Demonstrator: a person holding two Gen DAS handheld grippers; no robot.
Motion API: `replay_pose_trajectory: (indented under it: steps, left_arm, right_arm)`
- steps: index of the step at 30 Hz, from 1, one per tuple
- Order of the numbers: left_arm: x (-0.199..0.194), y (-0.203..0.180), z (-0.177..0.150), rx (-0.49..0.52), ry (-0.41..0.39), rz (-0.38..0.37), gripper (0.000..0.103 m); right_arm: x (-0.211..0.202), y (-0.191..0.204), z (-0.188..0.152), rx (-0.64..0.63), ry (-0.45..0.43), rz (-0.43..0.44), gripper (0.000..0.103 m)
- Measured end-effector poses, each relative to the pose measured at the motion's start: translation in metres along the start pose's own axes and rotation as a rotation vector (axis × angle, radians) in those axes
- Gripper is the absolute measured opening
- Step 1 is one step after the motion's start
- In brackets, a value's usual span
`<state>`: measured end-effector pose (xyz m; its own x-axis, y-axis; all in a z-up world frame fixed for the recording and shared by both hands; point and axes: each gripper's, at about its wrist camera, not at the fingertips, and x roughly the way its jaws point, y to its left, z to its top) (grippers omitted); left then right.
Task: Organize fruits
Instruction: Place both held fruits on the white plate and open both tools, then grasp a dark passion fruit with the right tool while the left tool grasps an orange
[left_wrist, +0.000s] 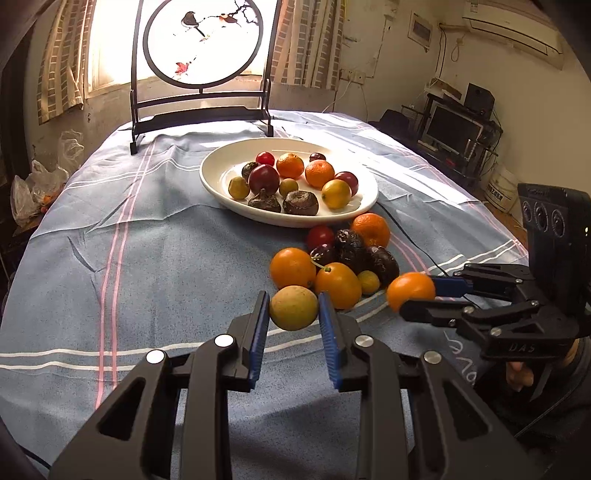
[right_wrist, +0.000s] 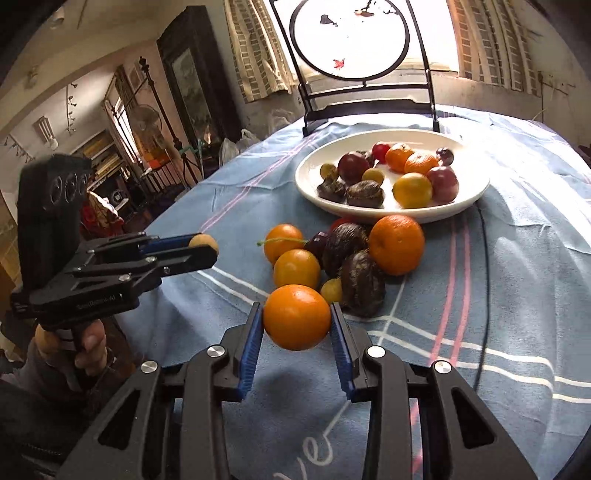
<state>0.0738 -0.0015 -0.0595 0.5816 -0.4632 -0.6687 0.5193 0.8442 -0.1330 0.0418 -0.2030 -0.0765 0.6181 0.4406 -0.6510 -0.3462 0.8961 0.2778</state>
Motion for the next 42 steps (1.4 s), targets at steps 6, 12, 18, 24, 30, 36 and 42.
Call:
replay_pose_trajectory:
  steps: [6, 12, 18, 24, 30, 36, 42]
  left_arm:
    - [0.009, -0.006, 0.026, 0.016, -0.016, -0.015, 0.026]
    - [0.039, -0.004, 0.081, 0.007, -0.017, -0.055, 0.026]
    - [0.094, -0.008, 0.134, -0.003, 0.031, -0.035, 0.026]
    - [0.156, 0.009, 0.148, -0.102, 0.129, -0.044, 0.03]
    - [0.124, 0.023, 0.143, -0.165, 0.049, -0.055, 0.064]
    - [0.067, 0.01, 0.103, -0.063, 0.006, -0.022, 0.07]
    - [0.039, 0.002, 0.044, -0.011, 0.023, 0.006, 0.075]
  right_arm:
    - [-0.033, -0.043, 0.033, 0.077, -0.089, -0.045, 0.036]
    - [-0.02, -0.081, 0.089, 0.116, -0.115, -0.076, 0.036]
    - [0.034, -0.115, 0.14, 0.166, -0.08, -0.143, 0.036]
    - [0.08, -0.149, 0.161, 0.228, -0.035, -0.173, 0.039]
    - [0.054, -0.127, 0.148, 0.167, -0.08, -0.134, 0.057]
    - [0.018, -0.079, 0.089, 0.07, -0.023, -0.09, 0.057]
    - [0.015, -0.033, 0.024, -0.029, 0.058, -0.021, 0.057]
